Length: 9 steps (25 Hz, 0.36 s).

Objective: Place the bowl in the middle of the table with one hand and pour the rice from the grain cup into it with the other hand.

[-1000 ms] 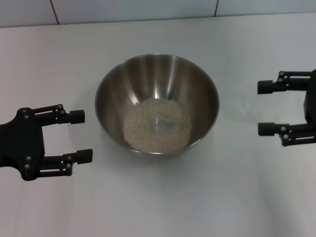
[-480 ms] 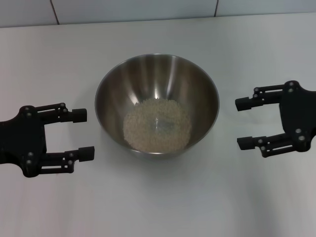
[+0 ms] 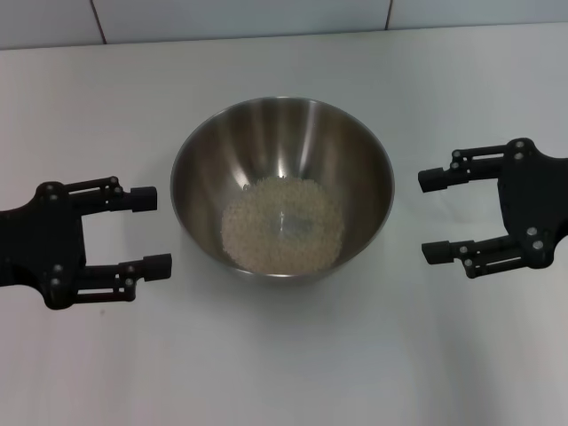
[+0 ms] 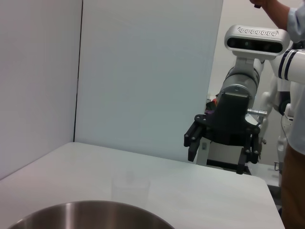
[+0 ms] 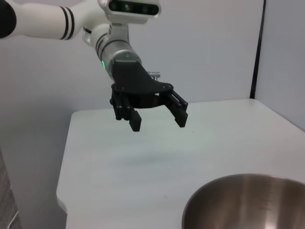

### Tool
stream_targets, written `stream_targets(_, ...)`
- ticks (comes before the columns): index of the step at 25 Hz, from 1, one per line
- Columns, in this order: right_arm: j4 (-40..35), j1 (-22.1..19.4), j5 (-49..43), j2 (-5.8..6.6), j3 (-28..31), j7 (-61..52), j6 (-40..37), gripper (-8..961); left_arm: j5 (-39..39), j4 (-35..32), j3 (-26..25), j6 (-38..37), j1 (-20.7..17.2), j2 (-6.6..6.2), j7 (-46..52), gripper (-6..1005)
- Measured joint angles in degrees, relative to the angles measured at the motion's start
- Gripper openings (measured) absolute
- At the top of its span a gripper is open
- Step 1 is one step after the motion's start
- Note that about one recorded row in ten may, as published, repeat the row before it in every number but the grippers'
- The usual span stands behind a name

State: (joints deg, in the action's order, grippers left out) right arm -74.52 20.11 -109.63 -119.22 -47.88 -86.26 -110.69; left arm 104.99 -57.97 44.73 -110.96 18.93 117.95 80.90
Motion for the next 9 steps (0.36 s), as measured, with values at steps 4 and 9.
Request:
stream_targets(4, 0.55, 0.29, 0.83, -0.03, -0.43, 0.18, 0.12, 753, 0.03, 0.14, 0.05, 0.19, 0.21, 0.0, -0.02, 779)
stream_targets(9, 0.72, 0.59, 1.7, -0.19, -0.55, 0.69, 0.49, 753, 0.04, 0.18, 0.02, 0.42, 0.22, 0.0, -0.04, 779)
